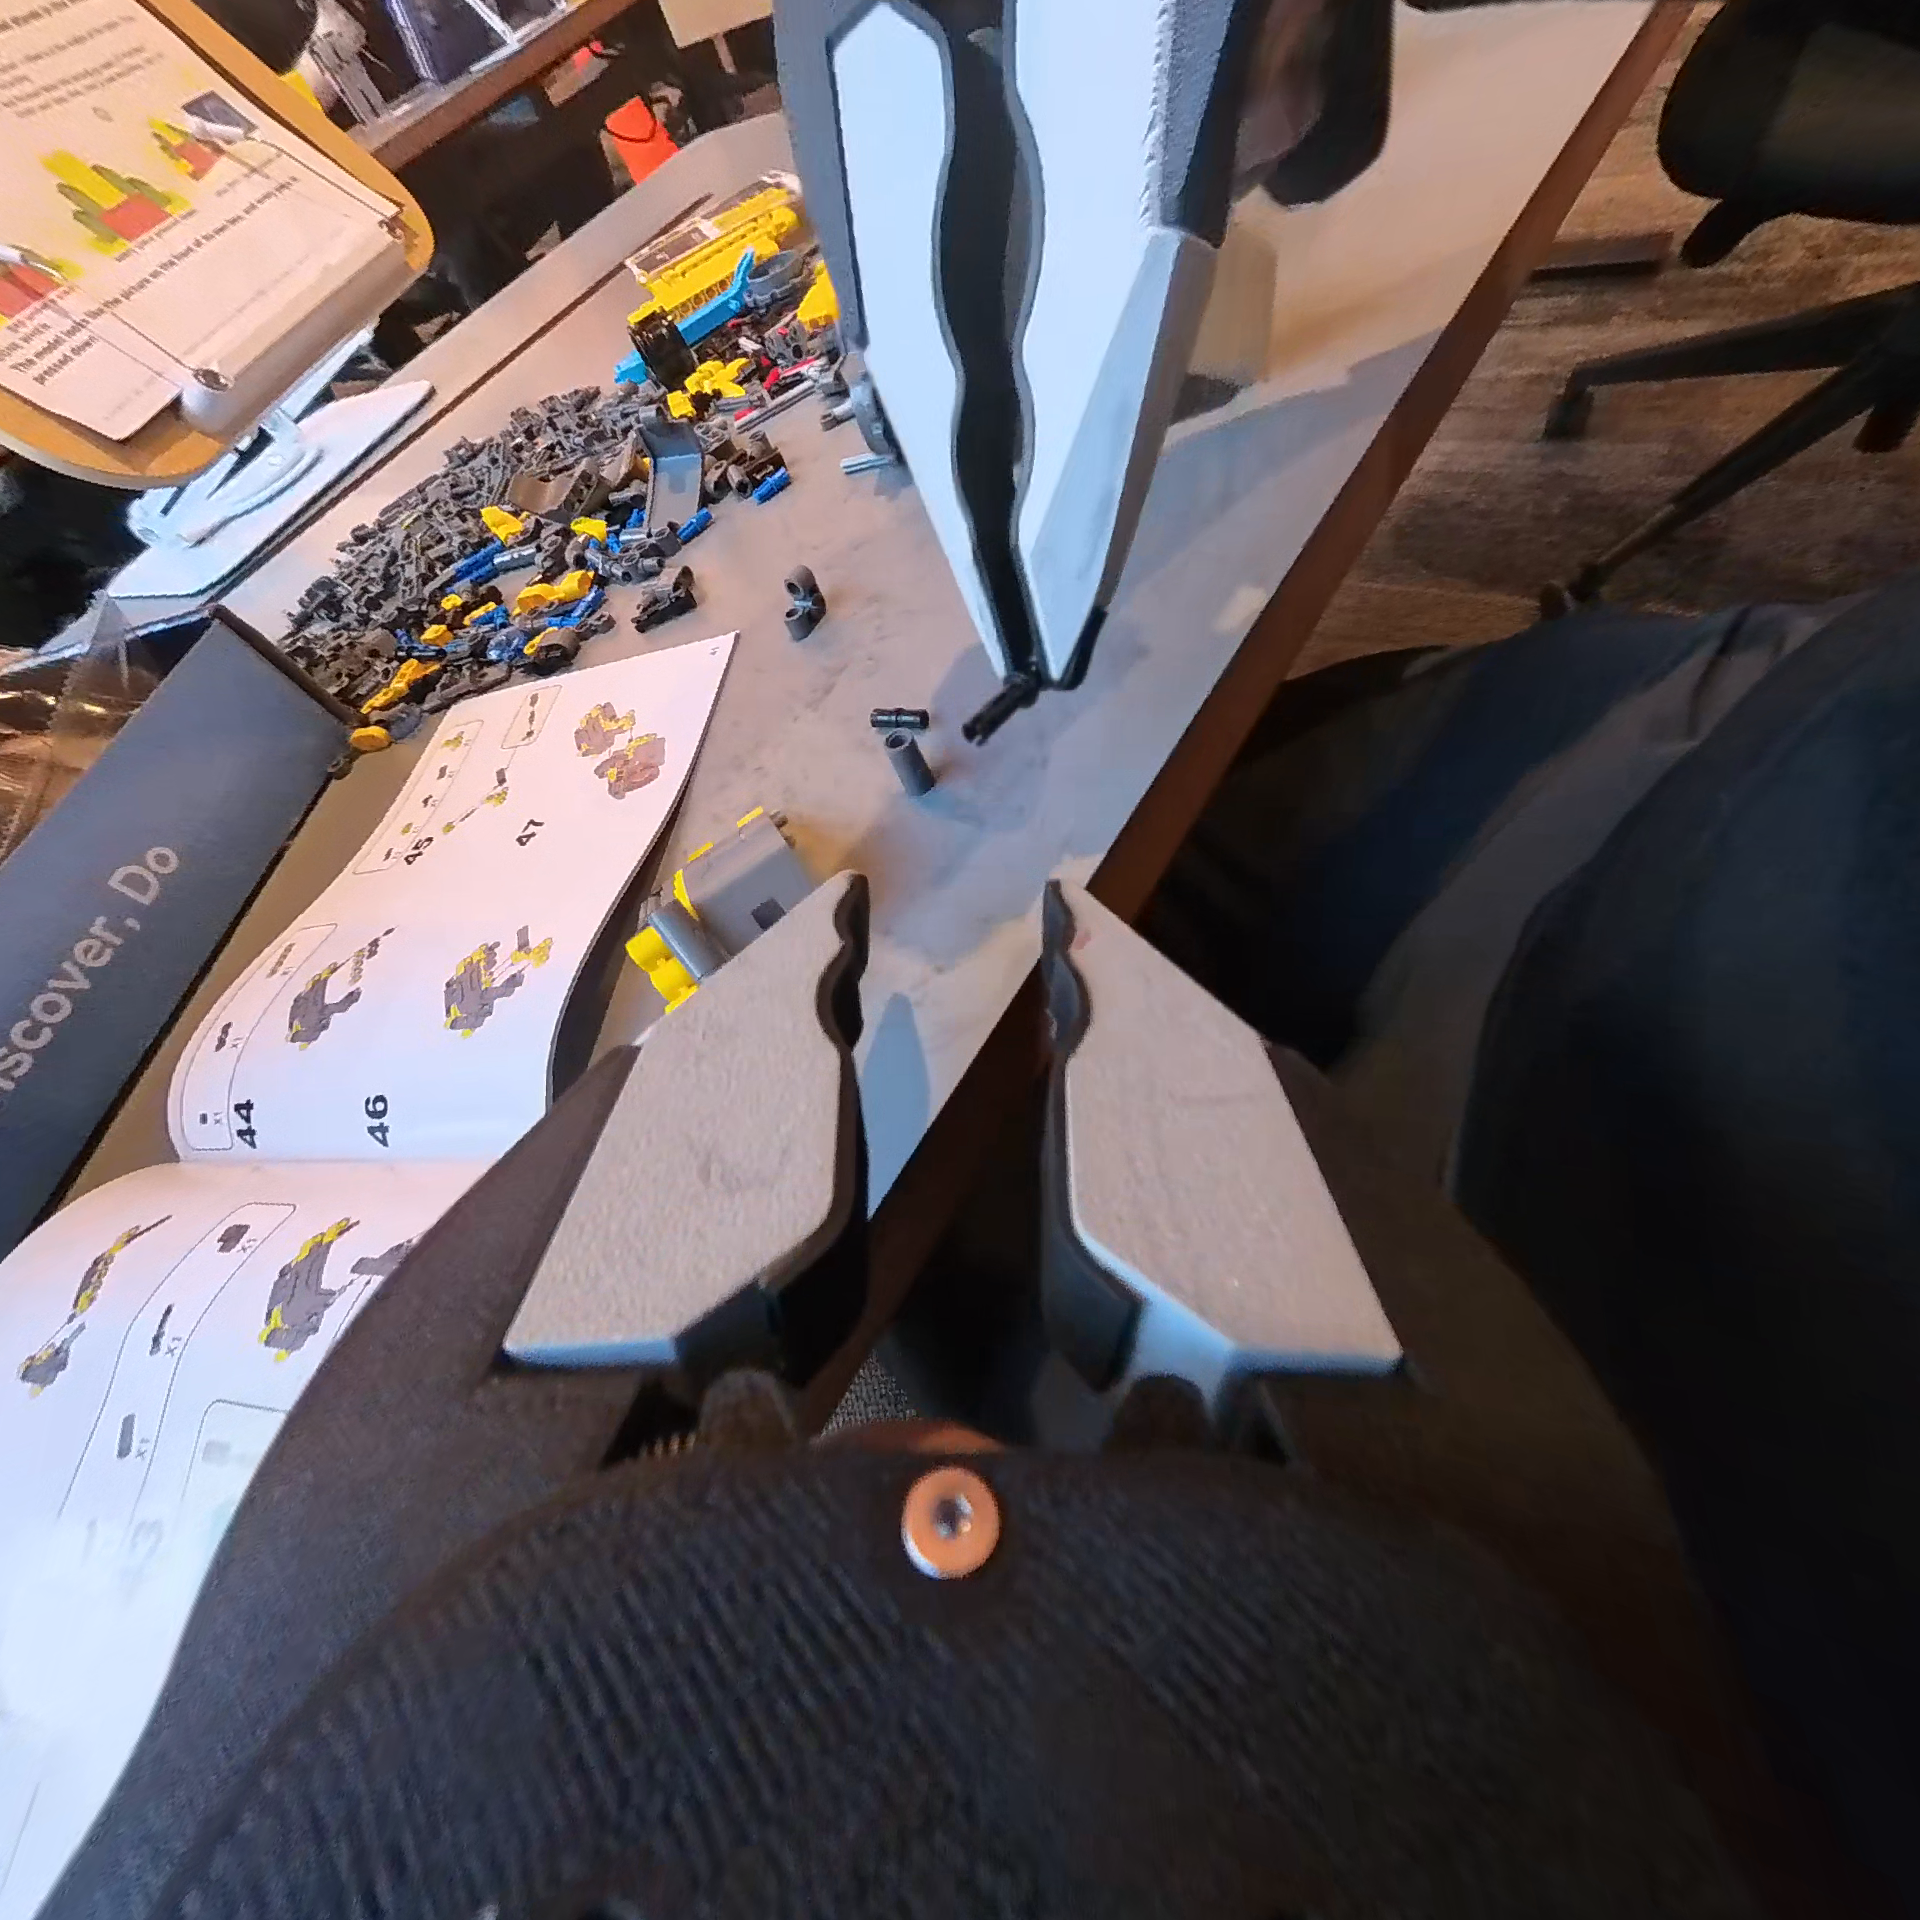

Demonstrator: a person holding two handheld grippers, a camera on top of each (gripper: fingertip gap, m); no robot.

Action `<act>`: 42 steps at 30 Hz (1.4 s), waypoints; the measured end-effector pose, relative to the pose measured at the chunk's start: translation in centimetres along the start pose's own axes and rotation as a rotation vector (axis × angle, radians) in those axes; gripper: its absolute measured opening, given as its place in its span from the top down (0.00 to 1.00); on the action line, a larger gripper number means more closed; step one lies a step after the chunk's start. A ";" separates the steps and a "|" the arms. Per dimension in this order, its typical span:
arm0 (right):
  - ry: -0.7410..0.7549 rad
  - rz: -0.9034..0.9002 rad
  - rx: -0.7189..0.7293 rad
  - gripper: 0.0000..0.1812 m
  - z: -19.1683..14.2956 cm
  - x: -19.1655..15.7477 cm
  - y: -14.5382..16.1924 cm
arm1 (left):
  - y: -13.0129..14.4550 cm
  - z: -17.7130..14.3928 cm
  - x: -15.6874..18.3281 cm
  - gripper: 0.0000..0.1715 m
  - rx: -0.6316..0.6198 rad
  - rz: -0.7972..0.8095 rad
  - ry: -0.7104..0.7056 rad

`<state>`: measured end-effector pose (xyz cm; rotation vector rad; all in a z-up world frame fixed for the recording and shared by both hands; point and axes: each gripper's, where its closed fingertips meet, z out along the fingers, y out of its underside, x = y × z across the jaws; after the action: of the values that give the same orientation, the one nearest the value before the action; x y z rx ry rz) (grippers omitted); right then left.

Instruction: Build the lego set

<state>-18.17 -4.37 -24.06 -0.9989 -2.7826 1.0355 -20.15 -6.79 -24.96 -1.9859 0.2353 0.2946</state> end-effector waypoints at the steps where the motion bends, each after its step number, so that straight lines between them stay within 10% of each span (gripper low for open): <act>1: -0.011 0.004 0.006 0.97 0.1 -0.1 -0.1 | 0.0 0.0 0.0 0.81 -0.002 0.008 0.000; 42: -0.141 0.088 0.002 0.97 1.8 -1.1 -0.3 | 0.8 0.0 0.3 0.81 -0.044 0.206 -0.051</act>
<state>-17.80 -6.22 -25.07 -1.0992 -2.8701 1.1631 -20.13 -7.15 -25.77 -1.9978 0.4045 0.4854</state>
